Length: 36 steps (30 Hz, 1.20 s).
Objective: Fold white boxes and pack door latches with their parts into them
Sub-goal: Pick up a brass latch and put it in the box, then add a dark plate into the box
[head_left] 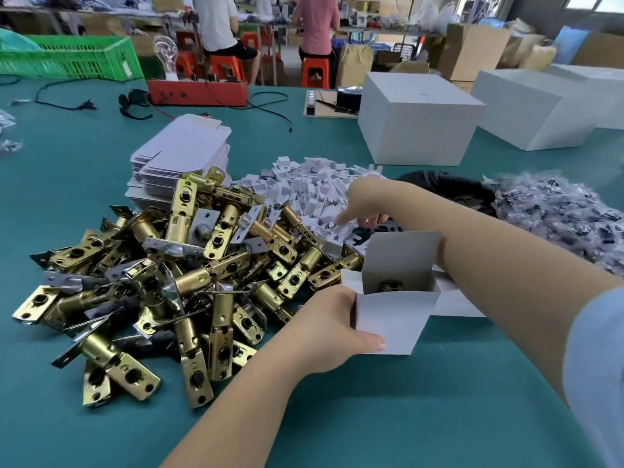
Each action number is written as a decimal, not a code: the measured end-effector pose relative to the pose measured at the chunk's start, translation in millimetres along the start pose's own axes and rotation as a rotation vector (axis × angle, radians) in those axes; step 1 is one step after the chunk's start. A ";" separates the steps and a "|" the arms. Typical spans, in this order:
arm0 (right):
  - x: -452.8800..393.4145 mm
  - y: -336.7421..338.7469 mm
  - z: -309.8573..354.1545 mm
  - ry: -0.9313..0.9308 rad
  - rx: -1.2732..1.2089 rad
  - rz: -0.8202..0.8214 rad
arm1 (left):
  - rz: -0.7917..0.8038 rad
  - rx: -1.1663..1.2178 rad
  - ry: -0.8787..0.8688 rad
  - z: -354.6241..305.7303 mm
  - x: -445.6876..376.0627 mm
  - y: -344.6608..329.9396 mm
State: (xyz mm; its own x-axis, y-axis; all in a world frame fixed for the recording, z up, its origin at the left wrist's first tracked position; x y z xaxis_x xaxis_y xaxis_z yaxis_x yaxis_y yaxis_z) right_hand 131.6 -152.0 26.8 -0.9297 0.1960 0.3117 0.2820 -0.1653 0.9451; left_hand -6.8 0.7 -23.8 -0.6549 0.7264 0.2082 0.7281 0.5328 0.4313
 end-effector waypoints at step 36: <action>240.4 6.6 -23.0 0.087 -0.189 -0.808 | -0.148 0.391 -0.219 -15.8 5.0 -7.7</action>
State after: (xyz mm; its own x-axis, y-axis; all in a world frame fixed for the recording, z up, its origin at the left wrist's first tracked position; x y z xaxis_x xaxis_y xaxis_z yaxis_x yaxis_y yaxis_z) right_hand -95.5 -128.3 105.8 -0.8457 0.2500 -0.4714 -0.5172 -0.1664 0.8396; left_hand -18.9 -6.6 -12.2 -0.7297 0.6827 -0.0388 0.6794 0.7303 0.0709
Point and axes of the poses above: each hand's wrist, its own x-axis away from the middle knuckle, its own y-axis out of the back of the hand, z = x × y, the point moved 5 cm from there along -x, towards the middle knuckle, and after that the axes turned 2 degrees about -y, right-handed, at the moved point
